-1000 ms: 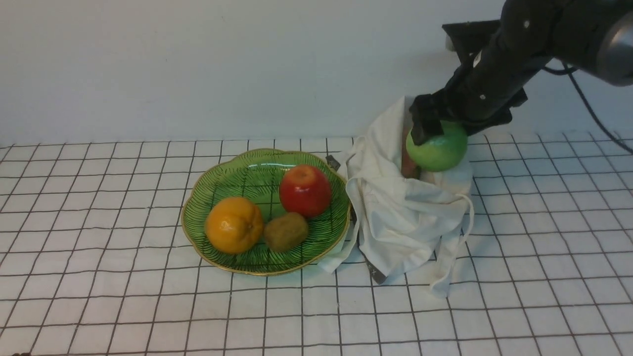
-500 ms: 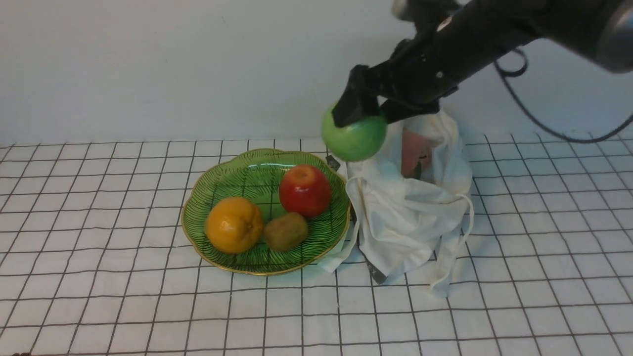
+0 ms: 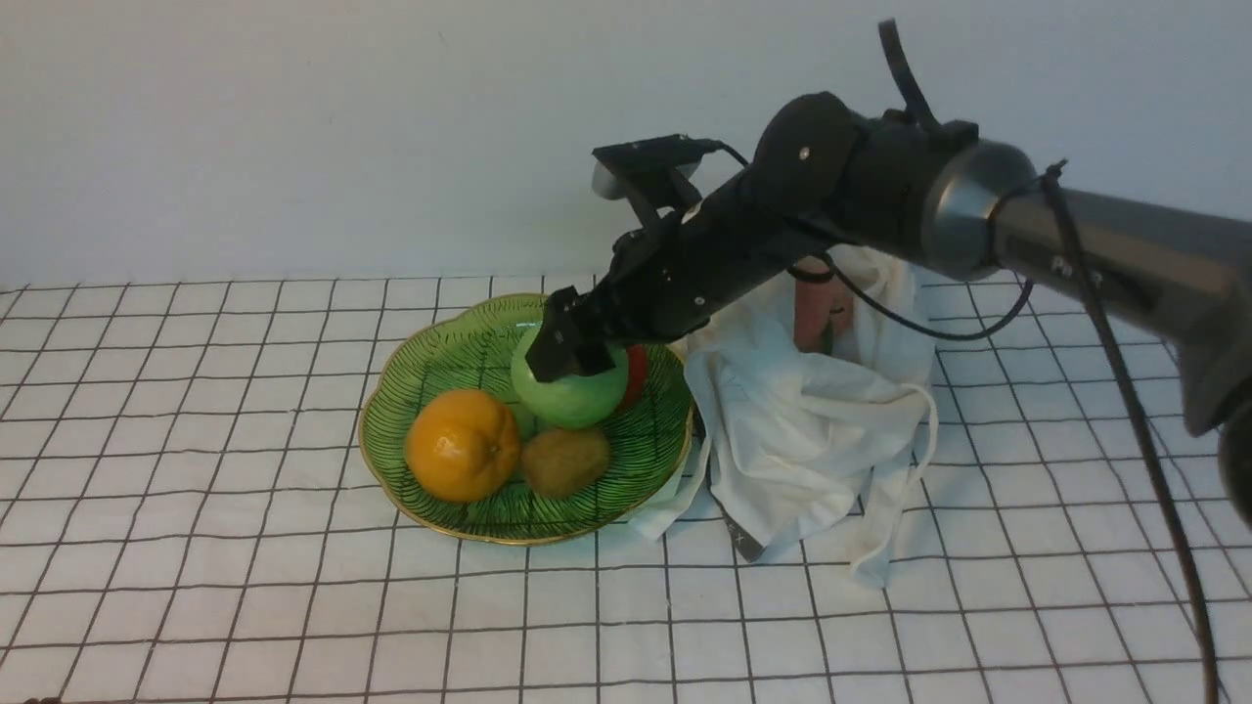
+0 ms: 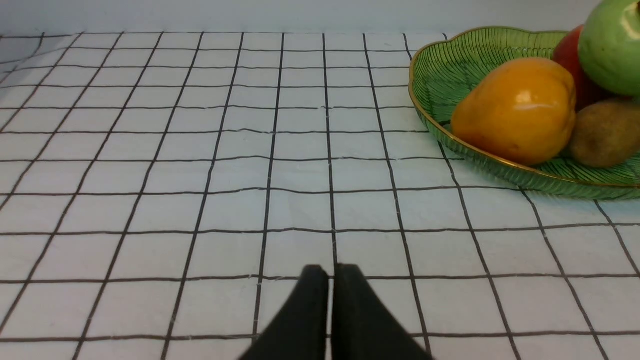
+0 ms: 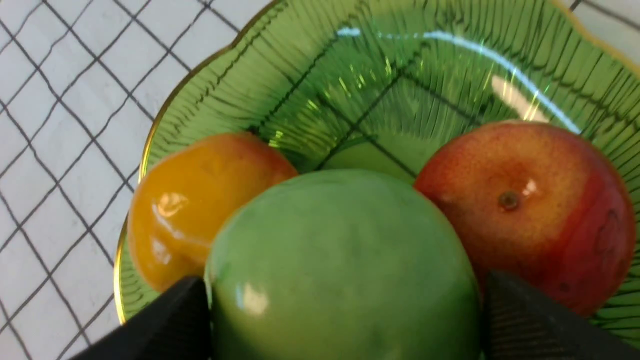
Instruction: Take the fruit out of the bag on the white checkered tablecloth and place them on the plate.
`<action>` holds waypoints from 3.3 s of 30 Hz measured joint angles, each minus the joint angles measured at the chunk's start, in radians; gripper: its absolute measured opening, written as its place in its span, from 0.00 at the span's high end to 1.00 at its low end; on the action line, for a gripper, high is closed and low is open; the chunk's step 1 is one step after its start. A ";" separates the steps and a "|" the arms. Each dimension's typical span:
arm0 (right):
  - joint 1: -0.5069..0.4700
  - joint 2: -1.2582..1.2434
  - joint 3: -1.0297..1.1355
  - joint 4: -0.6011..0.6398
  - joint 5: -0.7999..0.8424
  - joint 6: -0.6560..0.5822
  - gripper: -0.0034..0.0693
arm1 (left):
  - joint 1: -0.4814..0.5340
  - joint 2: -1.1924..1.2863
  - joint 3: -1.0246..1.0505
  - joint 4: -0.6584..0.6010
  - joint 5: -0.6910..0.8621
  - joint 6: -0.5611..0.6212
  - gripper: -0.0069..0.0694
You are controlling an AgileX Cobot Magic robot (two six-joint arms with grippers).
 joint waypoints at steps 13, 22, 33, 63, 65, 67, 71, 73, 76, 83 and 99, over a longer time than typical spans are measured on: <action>-0.040 -0.130 0.000 -0.163 0.126 0.042 0.00 | 0.000 0.000 0.000 0.000 0.000 0.000 0.92; -0.049 -0.375 0.001 -0.467 0.392 0.250 0.35 | 0.000 0.000 0.000 0.000 0.000 0.000 0.92; -0.055 -0.673 0.095 -0.690 0.412 0.476 0.96 | 0.000 0.000 0.000 0.000 0.000 0.000 0.92; -0.055 -1.805 1.506 -0.660 -0.498 0.585 0.97 | 0.000 0.000 0.000 0.000 0.000 0.000 0.92; -0.055 -1.805 1.507 -0.660 -0.498 0.585 0.97 | 0.000 0.000 0.000 0.000 0.000 0.000 0.92; -0.055 -1.805 1.508 -0.660 -0.498 0.585 0.97 | 0.000 0.000 0.000 0.000 0.000 0.000 0.92; -0.055 -1.805 1.508 -0.660 -0.497 0.585 0.97 | 0.000 0.000 0.000 0.000 0.000 0.000 0.92; -0.055 -1.805 1.508 -0.660 -0.497 0.585 0.97 | 0.000 0.000 0.000 0.000 0.000 0.000 0.92; -0.055 -1.805 1.508 -0.660 -0.497 0.585 0.97 | 0.000 0.000 0.000 0.000 0.000 0.000 0.92; -0.055 -1.826 1.532 -0.670 -0.498 0.585 0.97 | 0.000 0.000 0.000 0.000 0.000 0.000 0.92; -0.395 -2.203 1.870 -0.691 -0.501 0.615 0.97 | 0.000 0.000 0.000 0.000 0.000 0.000 0.92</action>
